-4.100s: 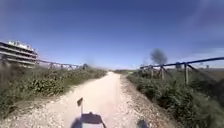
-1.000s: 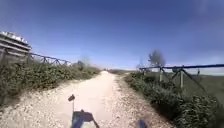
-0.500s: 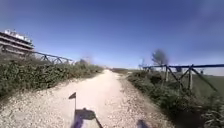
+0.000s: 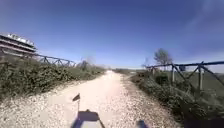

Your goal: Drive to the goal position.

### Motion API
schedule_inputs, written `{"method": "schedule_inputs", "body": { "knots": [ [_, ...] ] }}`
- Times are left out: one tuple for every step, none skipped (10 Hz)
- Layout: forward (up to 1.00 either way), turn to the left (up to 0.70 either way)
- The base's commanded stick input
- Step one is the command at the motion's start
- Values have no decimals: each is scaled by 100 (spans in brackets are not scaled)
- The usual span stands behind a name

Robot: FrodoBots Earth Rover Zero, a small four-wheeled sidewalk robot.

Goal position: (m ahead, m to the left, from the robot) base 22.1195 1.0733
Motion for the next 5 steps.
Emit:
{"method": "schedule_inputs", "body": {
  "knots": [
    [50, 0],
    [50, 0],
    [50, 0],
    [50, 0],
    [50, 0]
  ]
}}
